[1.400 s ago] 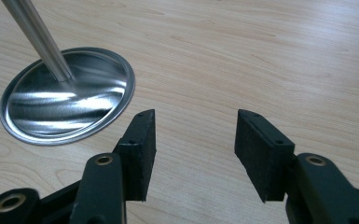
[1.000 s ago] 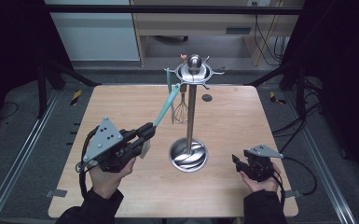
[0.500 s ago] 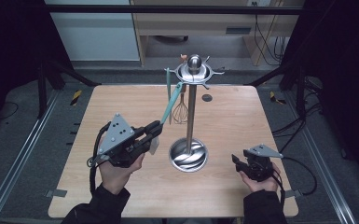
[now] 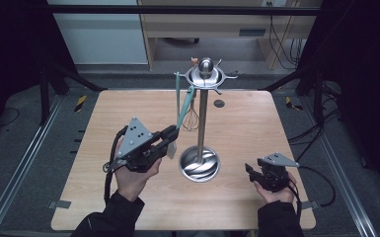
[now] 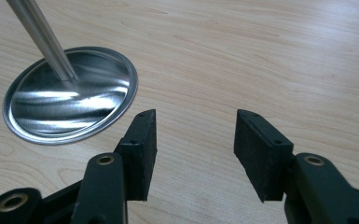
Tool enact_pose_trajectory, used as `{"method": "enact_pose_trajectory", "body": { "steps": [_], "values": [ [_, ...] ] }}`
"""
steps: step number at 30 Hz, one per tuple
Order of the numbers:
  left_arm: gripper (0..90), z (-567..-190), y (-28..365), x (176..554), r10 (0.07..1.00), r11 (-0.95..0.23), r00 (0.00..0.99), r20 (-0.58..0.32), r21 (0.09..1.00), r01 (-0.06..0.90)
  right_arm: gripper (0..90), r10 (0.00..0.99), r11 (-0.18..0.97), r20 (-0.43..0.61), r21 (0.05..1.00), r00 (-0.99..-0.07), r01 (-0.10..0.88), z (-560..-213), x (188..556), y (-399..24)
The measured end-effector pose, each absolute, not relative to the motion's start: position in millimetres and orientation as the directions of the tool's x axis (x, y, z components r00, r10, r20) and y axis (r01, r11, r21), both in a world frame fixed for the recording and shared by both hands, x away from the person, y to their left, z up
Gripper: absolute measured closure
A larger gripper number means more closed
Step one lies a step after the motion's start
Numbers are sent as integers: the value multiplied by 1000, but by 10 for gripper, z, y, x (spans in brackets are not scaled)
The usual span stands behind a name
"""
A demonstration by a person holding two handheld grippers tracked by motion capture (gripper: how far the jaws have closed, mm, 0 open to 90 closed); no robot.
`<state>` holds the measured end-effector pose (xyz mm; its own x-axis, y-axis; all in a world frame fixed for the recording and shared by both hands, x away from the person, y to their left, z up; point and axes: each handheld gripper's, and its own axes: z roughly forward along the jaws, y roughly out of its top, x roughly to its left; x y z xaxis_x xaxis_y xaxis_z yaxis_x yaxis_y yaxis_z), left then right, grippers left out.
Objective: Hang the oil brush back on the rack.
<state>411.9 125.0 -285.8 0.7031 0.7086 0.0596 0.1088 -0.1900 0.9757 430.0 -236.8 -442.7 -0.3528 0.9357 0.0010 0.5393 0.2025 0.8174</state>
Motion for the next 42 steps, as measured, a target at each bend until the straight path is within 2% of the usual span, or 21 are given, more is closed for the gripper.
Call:
{"method": "enact_pose_trajectory", "body": {
  "steps": [32, 33, 34, 42],
  "values": [
    [829, -2981, 1059, 4260, 730, -166, 681, 59, 982, 93, 493, 934, 206, 0, 818, -358, 536, -4428, 4302, -2371],
    [833, -2984, 1056, 4265, 730, -166, 681, 60, 982, 91, 493, 934, 206, 0, 818, -358, 537, -4428, 4302, -2373],
    [900, -2989, 1052, 4268, 731, -164, 679, 59, 982, 92, 493, 934, 206, -1, 818, -358, 536, -4428, 4302, -2373],
    [867, -3072, 1093, 4322, 731, -163, 681, 43, 980, 113, 493, 933, 211, -5, 818, -360, 535, -4427, 4301, -2376]
  ]
}}
